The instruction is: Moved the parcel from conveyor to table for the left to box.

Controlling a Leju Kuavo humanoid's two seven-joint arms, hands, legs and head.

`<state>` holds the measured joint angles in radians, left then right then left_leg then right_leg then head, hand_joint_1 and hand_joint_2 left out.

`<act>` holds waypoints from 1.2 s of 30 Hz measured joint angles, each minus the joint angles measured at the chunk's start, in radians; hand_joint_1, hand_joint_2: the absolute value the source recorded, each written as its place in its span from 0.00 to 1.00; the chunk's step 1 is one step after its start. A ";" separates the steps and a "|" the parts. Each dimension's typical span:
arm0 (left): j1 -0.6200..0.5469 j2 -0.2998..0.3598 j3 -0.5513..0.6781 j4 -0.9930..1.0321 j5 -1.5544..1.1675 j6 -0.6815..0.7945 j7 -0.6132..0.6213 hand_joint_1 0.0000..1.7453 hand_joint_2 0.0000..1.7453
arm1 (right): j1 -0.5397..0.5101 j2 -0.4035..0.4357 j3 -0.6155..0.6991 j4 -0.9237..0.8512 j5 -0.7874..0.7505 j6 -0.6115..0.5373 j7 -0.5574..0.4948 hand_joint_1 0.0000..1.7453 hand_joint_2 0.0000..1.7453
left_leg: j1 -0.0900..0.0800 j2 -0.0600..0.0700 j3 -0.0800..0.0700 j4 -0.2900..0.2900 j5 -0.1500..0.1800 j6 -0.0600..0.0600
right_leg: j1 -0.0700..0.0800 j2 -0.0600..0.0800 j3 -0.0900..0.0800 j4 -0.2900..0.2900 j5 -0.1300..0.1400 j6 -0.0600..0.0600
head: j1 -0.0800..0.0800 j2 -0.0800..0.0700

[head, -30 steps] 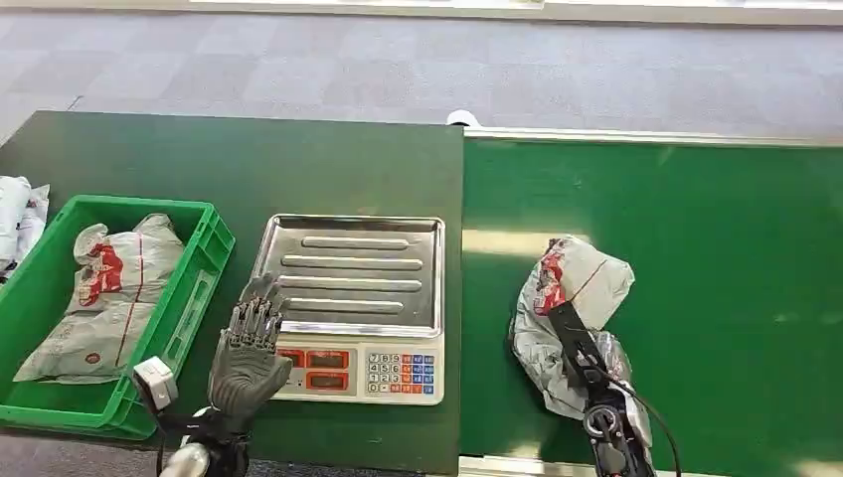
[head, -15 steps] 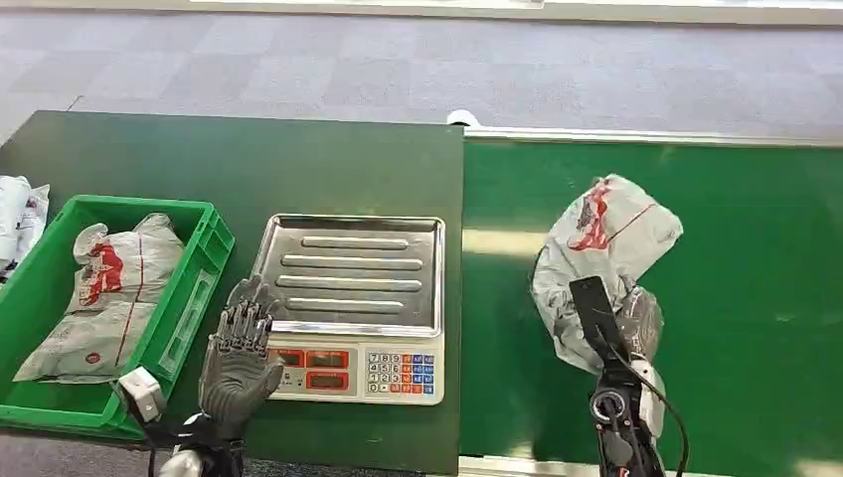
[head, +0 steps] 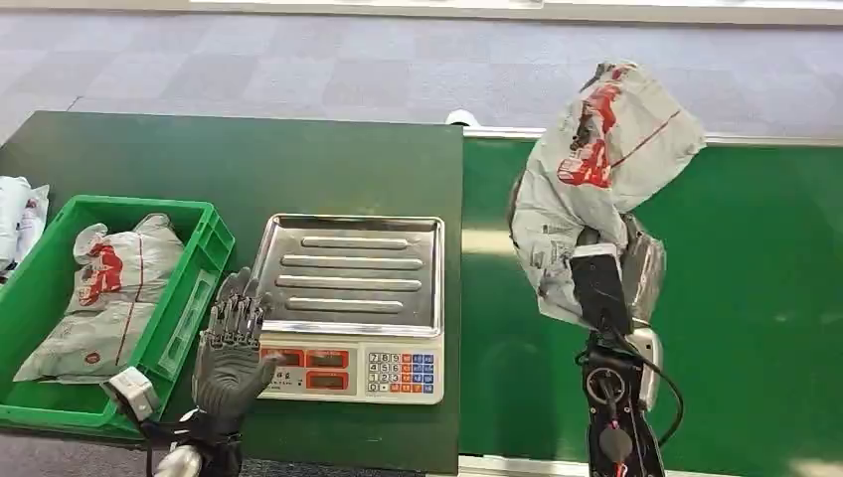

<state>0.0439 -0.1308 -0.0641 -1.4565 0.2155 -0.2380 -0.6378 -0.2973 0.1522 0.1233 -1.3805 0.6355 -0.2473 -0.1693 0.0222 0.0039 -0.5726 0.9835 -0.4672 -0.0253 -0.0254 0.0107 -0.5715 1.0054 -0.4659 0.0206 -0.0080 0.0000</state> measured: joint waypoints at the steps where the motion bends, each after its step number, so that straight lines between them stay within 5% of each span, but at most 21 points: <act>1: -0.010 0.001 0.000 -0.002 0.000 0.004 0.000 0.00 1.00 | -0.032 0.000 0.020 0.019 -0.016 0.056 0.010 1.00 1.00 | 0.000 0.000 0.000 0.000 0.001 0.000 | 0.000 0.000 0.000 0.000 0.000 0.000 | 0.000 0.000; 8: -0.057 0.002 0.018 -0.023 0.010 0.016 0.035 0.00 1.00 | -0.188 0.057 0.170 0.213 -0.059 0.225 0.013 1.00 1.00 | 0.000 -0.002 -0.001 0.000 0.002 0.000 | 0.000 0.000 0.000 0.001 0.001 0.001 | 0.000 0.000; 19: -0.123 -0.027 0.073 -0.024 -0.003 -0.002 0.055 0.00 1.00 | -0.290 0.131 0.382 0.453 -0.018 0.312 -0.076 1.00 1.00 | 0.000 -0.002 -0.002 0.000 0.002 0.000 | 0.000 -0.001 -0.002 0.001 0.001 0.001 | 0.000 0.000; 20: -0.128 -0.030 0.079 -0.024 -0.003 -0.002 0.058 0.00 1.00 | -0.299 0.134 0.397 0.474 -0.008 0.313 -0.076 0.27 1.00 | 0.000 -0.002 -0.002 0.000 0.002 0.000 | 0.000 -0.001 -0.002 0.001 0.001 0.001 | 0.000 0.000; 21: -0.133 -0.033 0.086 -0.023 -0.003 -0.002 0.062 0.00 1.00 | -0.307 0.138 0.412 0.496 0.003 0.310 -0.076 0.00 1.00 | 0.000 -0.002 -0.002 0.000 0.002 0.000 | 0.000 -0.001 -0.002 0.001 0.001 0.001 | 0.000 0.000; 36: -0.135 -0.054 0.148 -0.027 -0.003 -0.001 0.079 0.00 1.00 | -0.365 0.150 0.467 0.640 0.074 0.197 0.038 0.00 1.00 | 0.000 -0.002 -0.002 0.000 0.002 0.000 | 0.000 -0.001 -0.002 0.001 0.001 0.001 | 0.000 0.000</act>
<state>-0.0913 -0.1850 0.0839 -1.4836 0.2125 -0.2392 -0.5592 -0.6623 0.3021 0.5901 -0.7404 0.7100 -0.0500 -0.1315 0.0224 0.0015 -0.5747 0.9836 -0.4649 -0.0250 -0.0254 0.0101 -0.5737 1.0059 -0.4651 0.0216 -0.0080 0.0000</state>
